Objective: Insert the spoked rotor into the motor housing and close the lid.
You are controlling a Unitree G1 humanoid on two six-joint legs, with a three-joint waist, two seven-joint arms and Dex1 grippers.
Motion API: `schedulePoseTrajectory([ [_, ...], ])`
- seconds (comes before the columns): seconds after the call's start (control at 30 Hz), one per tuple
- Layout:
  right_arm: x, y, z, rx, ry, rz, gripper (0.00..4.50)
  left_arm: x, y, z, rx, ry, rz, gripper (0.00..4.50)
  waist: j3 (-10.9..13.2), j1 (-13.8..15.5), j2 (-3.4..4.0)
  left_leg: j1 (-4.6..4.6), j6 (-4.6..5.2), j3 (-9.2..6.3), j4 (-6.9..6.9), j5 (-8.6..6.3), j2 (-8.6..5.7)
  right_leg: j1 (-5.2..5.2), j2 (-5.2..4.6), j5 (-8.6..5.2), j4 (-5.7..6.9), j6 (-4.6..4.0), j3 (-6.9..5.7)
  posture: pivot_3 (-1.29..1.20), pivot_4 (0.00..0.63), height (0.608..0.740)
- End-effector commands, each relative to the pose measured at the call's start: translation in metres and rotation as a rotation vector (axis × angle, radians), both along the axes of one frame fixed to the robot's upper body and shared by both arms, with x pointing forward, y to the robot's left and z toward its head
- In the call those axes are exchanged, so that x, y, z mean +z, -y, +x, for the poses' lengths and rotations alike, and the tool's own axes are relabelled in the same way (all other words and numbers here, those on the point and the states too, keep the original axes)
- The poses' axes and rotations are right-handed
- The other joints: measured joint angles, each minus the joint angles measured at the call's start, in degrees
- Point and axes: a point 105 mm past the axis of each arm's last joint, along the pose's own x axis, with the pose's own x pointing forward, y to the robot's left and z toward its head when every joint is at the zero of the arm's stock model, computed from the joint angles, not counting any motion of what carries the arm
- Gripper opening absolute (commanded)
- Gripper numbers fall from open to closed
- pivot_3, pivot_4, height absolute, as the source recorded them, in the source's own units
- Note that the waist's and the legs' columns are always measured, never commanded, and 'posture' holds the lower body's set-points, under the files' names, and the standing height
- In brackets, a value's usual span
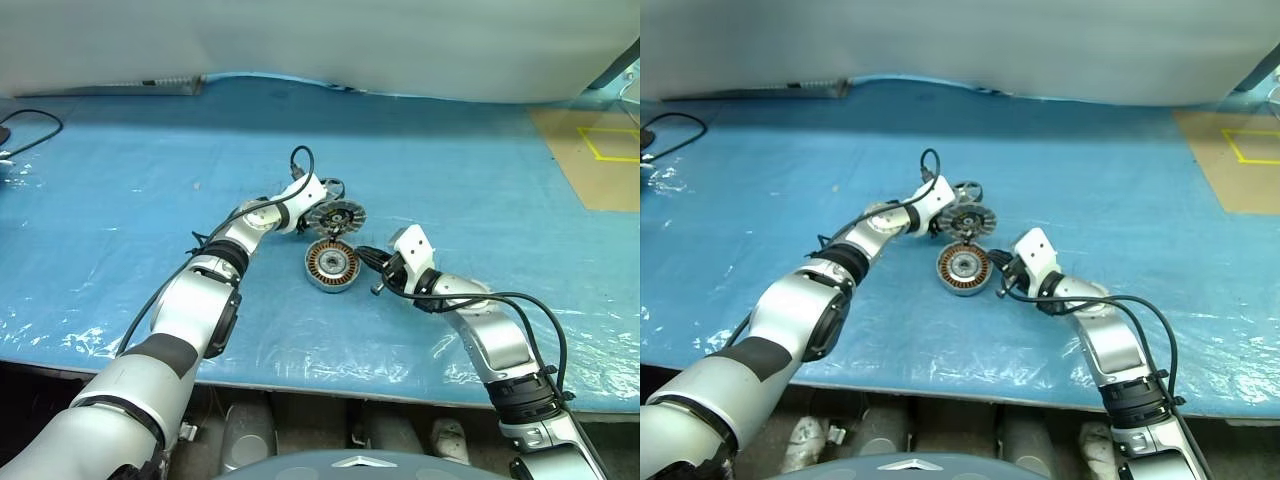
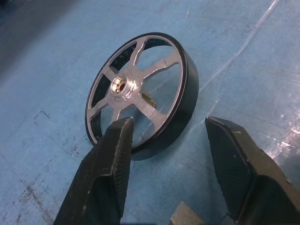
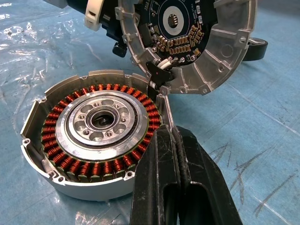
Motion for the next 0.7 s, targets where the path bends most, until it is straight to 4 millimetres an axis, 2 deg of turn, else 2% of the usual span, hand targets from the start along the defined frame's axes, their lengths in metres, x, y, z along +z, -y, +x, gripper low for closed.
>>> schedulePoseTrajectory([
  [0.03, 0.009, -0.004, 0.000, 0.015, 0.036, 0.007, 0.00, 0.005, -0.001, 0.002, -0.002, 0.011, -0.008, 2.55, 0.0, 0.0, 0.00, 0.00, 0.00, 0.00, 0.00, 0.00, 0.00, 0.00, 0.00, 0.00, 0.00, 0.00, 0.00, 0.00, 0.150, 0.740],
  [0.23, 0.009, -0.005, 0.000, 0.014, 0.039, 0.008, 0.00, 0.002, -0.001, -0.001, -0.016, -0.009, 0.001, 2.55, 0.0, 0.0, 0.00, 0.00, 0.00, 0.00, -0.01, 0.00, 0.00, 0.00, 0.00, 0.00, -0.01, 0.00, 0.00, 0.00, 0.150, 0.740],
  [0.33, 0.009, -0.005, 0.000, 0.014, 0.039, 0.008, 0.00, -0.001, -0.002, -0.002, -0.021, -0.018, 0.009, 1.95, 0.0, 0.0, 0.00, -0.01, 0.00, 0.00, -0.02, 0.00, 0.00, 0.00, 0.00, 0.00, -0.02, 0.00, 0.00, 0.00, 0.150, 0.740],
  [0.5, 0.009, -0.006, 0.000, 0.015, 0.038, 0.010, 0.00, -0.004, -0.004, -0.003, -0.028, -0.025, 0.022, 0.21, 0.0, 0.0, 0.00, 0.00, 0.00, 0.00, -0.03, 0.00, 0.00, 0.00, 0.00, 0.00, -0.03, 0.00, 0.00, 0.00, 0.150, 0.740],
  [0.53, 0.009, -0.006, 0.000, 0.014, 0.037, 0.011, 0.00, -0.005, -0.004, -0.004, -0.032, -0.027, 0.027, 0.04, 0.0, 0.0, 0.00, 0.00, 0.00, 0.00, -0.03, 0.00, 0.00, 0.01, 0.00, 0.00, -0.03, 0.00, 0.00, 0.00, 0.150, 0.740],
  [0.7, 0.008, -0.006, 0.000, 0.013, 0.036, 0.011, 0.00, -0.011, -0.008, -0.007, -0.052, -0.044, 0.044, 0.04, 0.0, 0.0, 0.00, 0.01, 0.00, 0.00, -0.03, 0.00, 0.00, 0.01, 0.00, 0.00, -0.04, 0.00, 0.00, 0.00, 0.150, 0.740],
])
